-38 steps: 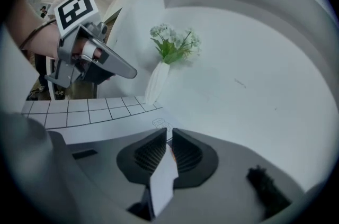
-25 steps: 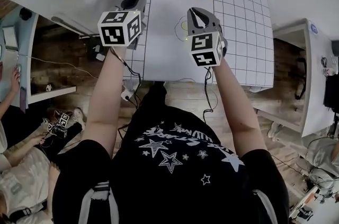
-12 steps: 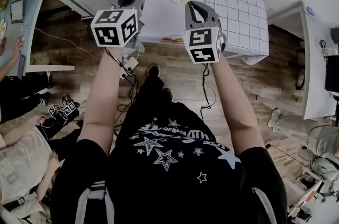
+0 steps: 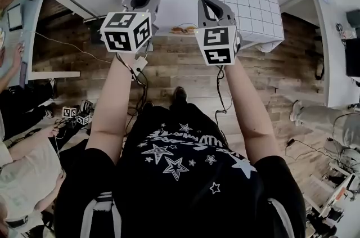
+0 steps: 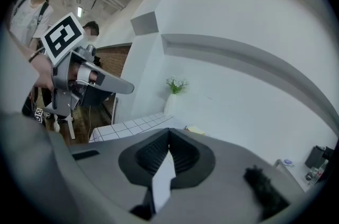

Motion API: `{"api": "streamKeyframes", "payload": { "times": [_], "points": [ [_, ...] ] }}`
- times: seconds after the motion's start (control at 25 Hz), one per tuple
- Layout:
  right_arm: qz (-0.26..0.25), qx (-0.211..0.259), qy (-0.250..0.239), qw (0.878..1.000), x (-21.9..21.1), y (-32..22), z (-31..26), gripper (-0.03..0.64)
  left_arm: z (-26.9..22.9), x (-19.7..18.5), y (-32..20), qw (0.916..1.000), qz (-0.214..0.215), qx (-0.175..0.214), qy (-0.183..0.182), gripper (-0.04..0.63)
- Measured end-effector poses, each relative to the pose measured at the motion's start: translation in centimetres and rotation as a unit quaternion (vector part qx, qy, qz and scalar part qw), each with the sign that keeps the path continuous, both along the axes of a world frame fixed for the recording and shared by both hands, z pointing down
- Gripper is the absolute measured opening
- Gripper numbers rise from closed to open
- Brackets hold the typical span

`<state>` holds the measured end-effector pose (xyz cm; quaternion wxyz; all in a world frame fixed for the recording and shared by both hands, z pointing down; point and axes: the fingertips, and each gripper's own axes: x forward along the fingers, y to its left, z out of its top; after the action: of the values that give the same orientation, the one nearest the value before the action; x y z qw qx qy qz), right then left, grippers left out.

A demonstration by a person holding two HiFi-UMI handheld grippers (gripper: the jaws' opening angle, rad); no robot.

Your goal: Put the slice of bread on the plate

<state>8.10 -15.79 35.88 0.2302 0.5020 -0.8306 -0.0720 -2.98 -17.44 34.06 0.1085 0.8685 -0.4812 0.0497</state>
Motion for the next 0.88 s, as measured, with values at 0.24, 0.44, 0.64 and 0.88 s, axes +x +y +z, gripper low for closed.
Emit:
{"api": "streamKeyframes", "payload": {
  "times": [0.24, 0.44, 0.64, 0.88],
  "points": [
    [0.045, 0.002, -0.018, 0.999, -1.5, 3.0, -0.5, 0.014, 0.0, -1.2, 2.8, 0.9994, 0.034, 0.003, 0.005, 0.009],
    [0.077, 0.007, -0.024, 0.997, -3.9, 6.2, -0.9, 0.014, -0.2, -2.7, 5.8, 0.9978, 0.066, 0.005, 0.006, 0.009],
    [0.100, 0.008, -0.015, 0.995, -6.0, 9.2, -1.2, 0.014, -0.1, -4.0, 8.8, 0.9952, 0.097, 0.007, 0.008, 0.009],
    [0.122, 0.016, -0.014, 0.992, -7.8, 11.9, -1.7, 0.012, -0.2, -5.1, 11.6, 0.9923, 0.123, 0.015, 0.012, 0.009]
  ]
}}
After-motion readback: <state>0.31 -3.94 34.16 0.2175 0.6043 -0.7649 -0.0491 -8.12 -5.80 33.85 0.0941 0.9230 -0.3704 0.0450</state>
